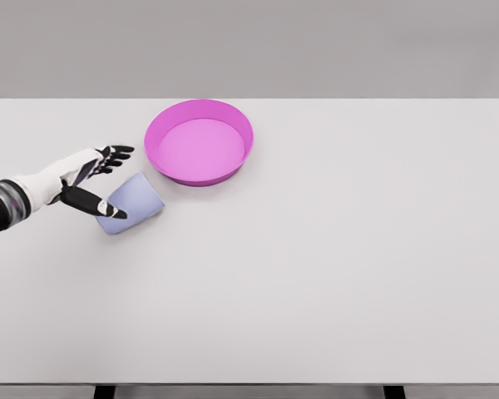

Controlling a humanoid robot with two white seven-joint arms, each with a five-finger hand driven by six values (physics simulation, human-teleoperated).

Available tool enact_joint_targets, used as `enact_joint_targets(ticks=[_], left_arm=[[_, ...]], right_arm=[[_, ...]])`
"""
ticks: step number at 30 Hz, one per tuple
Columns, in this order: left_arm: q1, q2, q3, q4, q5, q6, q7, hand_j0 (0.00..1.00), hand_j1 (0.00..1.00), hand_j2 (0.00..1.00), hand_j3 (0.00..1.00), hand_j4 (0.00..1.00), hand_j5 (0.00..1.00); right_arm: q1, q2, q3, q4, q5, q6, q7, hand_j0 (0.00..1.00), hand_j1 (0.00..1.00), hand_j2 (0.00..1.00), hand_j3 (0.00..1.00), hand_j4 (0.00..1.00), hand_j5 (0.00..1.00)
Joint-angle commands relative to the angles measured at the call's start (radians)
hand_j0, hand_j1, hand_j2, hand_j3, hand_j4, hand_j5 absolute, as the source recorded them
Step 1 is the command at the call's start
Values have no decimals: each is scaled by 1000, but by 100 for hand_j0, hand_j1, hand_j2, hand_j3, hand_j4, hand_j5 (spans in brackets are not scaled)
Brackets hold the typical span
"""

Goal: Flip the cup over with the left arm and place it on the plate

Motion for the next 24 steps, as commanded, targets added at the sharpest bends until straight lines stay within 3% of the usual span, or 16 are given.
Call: enact_joint_targets(ticks=[1, 24], left_arm=[[0, -2, 1, 0, -1, -3, 0, 100, 100, 100, 100, 100, 100], [14, -27, -1, 0, -3, 0, 0, 100, 100, 100, 100, 100, 100]], right_arm=[[0, 0, -1, 0, 0, 0, 0, 100, 100, 100, 100, 100, 100], [0, 0, -1, 0, 0, 0, 0, 100, 100, 100, 100, 100, 100]])
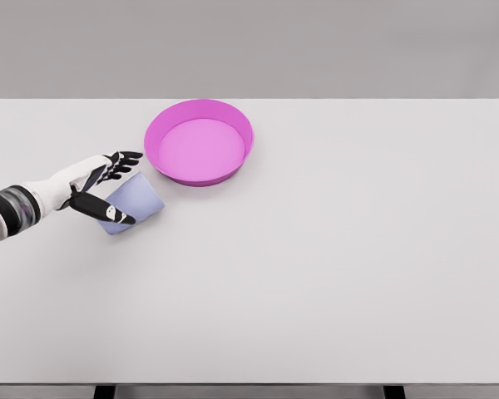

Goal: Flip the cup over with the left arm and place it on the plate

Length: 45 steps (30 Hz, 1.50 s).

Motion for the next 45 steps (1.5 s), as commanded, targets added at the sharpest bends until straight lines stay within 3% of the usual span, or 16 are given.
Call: enact_joint_targets(ticks=[1, 9, 16, 24, 27, 29, 32, 33, 36, 39, 41, 45], left_arm=[[0, 1, -1, 0, -1, 0, 0, 100, 100, 100, 100, 100, 100], [-3, 2, 13, 0, 2, 1, -9, 100, 100, 100, 100, 100, 100], [-6, 2, 16, 0, 6, 170, -9, 100, 100, 100, 100, 100, 100], [-21, 18, 33, 0, 28, 173, -9, 100, 100, 100, 100, 100, 100], [-104, 33, 0, 0, 55, 173, -10, 100, 100, 100, 100, 100, 100], [-182, 35, -96, 0, 88, 173, -9, 100, 100, 100, 100, 100, 100], [-261, 47, -158, 1, 135, 173, -9, 100, 100, 100, 100, 100, 100], [-272, 50, -172, 1, 155, 173, -9, 100, 100, 100, 100, 100, 100], [-276, 56, -129, 21, 160, 173, -9, 100, 100, 100, 100, 100, 100], [-334, 52, -132, 170, 154, 175, -9, 100, 100, 100, 100, 100, 100], [-364, 45, -143, 181, 152, 175, -9, 100, 100, 100, 100, 100, 100], [-437, 29, -284, 205, 158, 175, -9, 100, 100, 100, 100, 100, 100]], right_arm=[[0, 0, 1, 0, 0, 0, 0, 100, 100, 100, 100, 100, 100], [0, 0, 0, 0, 0, 0, 0, 100, 100, 100, 100, 100, 100], [0, 0, 1, 0, 0, 0, 0, 100, 100, 100, 100, 100, 100], [0, 0, 0, 0, 0, 0, 0, 100, 100, 100, 100, 100, 100], [0, 0, 0, 0, 0, 0, 0, 100, 100, 100, 100, 100, 100], [0, 0, 0, 0, 0, 0, 0, 100, 100, 100, 100, 100, 100], [0, 0, 0, 0, 0, 0, 0, 100, 100, 100, 100, 100, 100], [0, 0, 0, 0, 0, 0, 2, 100, 100, 100, 100, 100, 100], [0, 0, 0, 0, 0, 0, 0, 100, 100, 100, 100, 100, 100], [0, 0, 0, 0, 0, 0, 0, 100, 100, 100, 100, 100, 100], [0, 0, 0, 0, 0, 0, 0, 100, 100, 100, 100, 100, 100], [0, 0, 0, 0, 0, 0, 2, 100, 100, 100, 100, 100, 100]])
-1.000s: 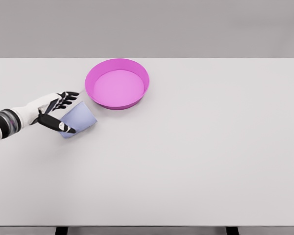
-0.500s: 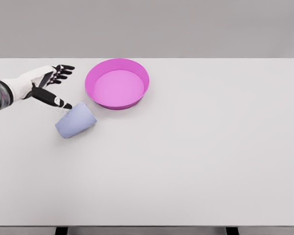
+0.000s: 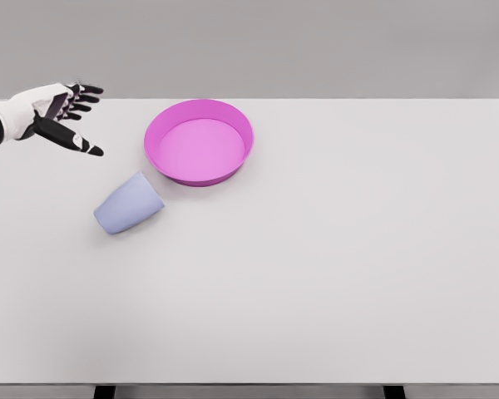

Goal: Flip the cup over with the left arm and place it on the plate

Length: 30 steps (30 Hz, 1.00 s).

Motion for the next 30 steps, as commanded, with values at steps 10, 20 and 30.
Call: enact_joint_targets(ticks=[10, 20, 30], left_arm=[[43, 8, -25, -116, 39, 0, 1, 100, 100, 100, 100, 100, 100], [140, 33, 82, -154, 36, 0, 1, 100, 100, 100, 100, 100, 100], [175, 10, 93, -159, 13, 0, 1, 100, 100, 100, 100, 100, 100]], right_arm=[[0, 0, -1, 0, 0, 0, 0, 100, 100, 100, 100, 100, 100], [0, 0, -1, 0, 0, 0, 0, 100, 100, 100, 100, 100, 100], [0, 0, -1, 0, 0, 0, 0, 100, 100, 100, 100, 100, 100]])
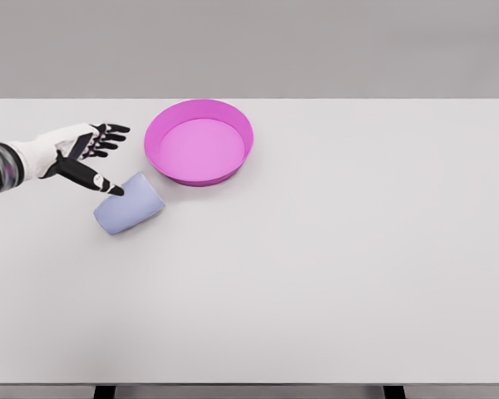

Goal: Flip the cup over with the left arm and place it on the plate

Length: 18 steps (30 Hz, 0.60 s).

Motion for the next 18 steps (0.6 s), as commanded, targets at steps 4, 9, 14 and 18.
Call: enact_joint_targets(ticks=[4, 9, 14, 18], left_arm=[[8, -24, 10, -2, -39, 6, 1, 100, 100, 100, 100, 100, 100], [31, -46, 10, -11, -46, 6, 0, 100, 100, 100, 100, 100, 100], [54, -44, 39, -17, -54, 6, 0, 100, 100, 100, 100, 100, 100], [61, -44, 55, -19, -56, 6, -2, 100, 100, 100, 100, 100, 100]], right_arm=[[0, 0, 1, 0, 0, 0, 0, 100, 100, 100, 100, 100, 100], [-2, 0, 0, 0, 0, 0, 0, 100, 100, 100, 100, 100, 100], [0, 0, 0, 0, 0, 0, 0, 100, 100, 100, 100, 100, 100], [0, 0, 1, 0, 0, 0, 0, 100, 100, 100, 100, 100, 100]])
